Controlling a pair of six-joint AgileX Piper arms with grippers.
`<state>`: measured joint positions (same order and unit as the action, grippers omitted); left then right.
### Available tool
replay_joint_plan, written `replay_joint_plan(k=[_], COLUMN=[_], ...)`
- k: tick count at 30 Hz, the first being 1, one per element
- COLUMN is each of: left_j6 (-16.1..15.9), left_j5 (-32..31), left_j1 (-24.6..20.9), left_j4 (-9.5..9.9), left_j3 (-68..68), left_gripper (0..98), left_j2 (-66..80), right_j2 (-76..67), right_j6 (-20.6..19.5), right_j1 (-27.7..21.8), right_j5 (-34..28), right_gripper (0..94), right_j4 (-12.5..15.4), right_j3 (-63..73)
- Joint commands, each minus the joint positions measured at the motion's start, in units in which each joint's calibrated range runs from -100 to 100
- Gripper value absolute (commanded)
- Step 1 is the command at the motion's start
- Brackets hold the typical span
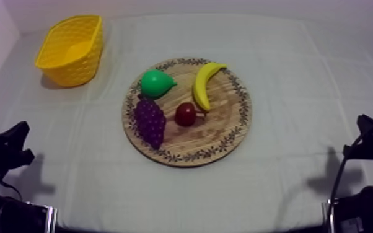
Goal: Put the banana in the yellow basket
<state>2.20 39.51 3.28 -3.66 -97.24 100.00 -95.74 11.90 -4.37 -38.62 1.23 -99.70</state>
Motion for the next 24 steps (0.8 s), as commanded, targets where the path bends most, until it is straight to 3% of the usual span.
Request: replay_joint_plan(k=[1, 13, 24], left_j6=[0.0, -0.3, -1.0], left_j5=[0.1, 0.2, -2.8], left_j1=[0.0, 0.8, 4.3], left_j4=[0.02, -0.05, 0.58], left_j3=[0.0, 1.0, 15.9], left_gripper=[0.1, 0.1, 0.1], left_j2=[0.0, -3.2, -23.4], right_j2=[0.0, 0.0, 0.0], right_j6=[0.0, 0.0, 0.0], right_j1=[0.0, 0.0, 0.0], right_j5=[0.0, 0.0, 0.0], right_gripper=[0.4, 0.4, 0.4], right_j4=[0.0, 0.0, 0.0], right_j3=[0.0, 0.0, 0.0])
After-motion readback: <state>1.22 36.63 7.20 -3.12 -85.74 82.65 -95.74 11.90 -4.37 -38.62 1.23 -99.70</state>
